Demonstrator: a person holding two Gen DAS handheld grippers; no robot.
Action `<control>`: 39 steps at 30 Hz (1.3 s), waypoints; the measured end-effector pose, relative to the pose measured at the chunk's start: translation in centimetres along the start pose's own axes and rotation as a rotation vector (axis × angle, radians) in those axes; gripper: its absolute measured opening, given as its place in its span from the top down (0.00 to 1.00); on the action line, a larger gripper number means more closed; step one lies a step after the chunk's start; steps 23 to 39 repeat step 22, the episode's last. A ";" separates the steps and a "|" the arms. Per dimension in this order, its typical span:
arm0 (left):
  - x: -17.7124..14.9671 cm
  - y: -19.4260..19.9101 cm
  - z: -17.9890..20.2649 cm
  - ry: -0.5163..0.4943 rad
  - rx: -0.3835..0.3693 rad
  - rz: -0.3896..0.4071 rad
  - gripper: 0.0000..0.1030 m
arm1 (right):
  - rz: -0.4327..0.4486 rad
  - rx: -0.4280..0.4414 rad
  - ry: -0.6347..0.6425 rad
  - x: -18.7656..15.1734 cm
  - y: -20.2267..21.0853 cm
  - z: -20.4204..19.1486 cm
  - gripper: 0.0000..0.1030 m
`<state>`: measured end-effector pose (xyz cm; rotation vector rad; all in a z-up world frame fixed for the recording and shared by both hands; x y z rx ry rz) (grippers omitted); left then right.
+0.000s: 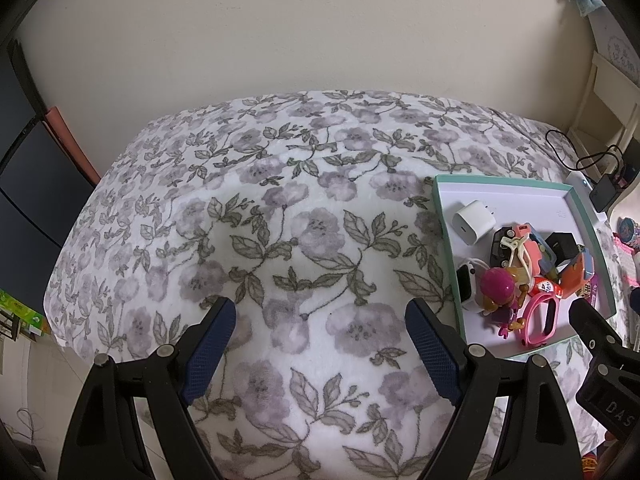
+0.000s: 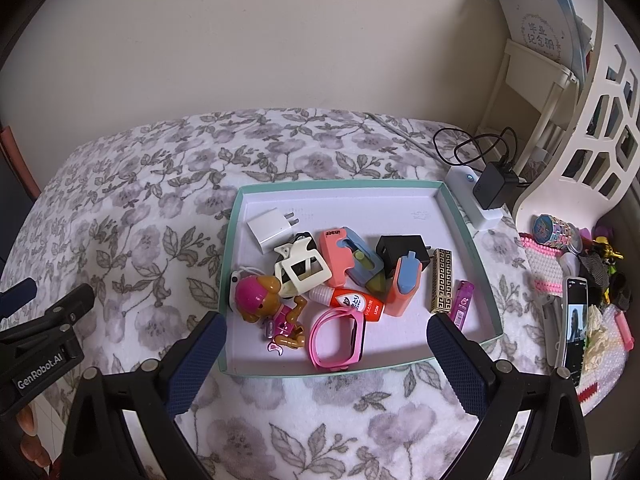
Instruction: Organize rigid objects
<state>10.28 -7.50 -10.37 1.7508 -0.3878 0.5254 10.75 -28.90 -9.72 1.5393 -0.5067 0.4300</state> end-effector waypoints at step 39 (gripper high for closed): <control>0.5 0.7 0.4 -0.021 -0.031 0.029 0.15 | -0.003 0.002 0.002 -0.1 -0.1 0.0 0.01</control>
Point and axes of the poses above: each gripper's, at about its wrist camera, not at the fingertips, and y roughly against the way its jaws point, z to its right, x to its top, the point moved 9 cm from there along -y, roughly the way its jaws point, and after that the axes turned 3 degrees about x, right-handed, at the moved point
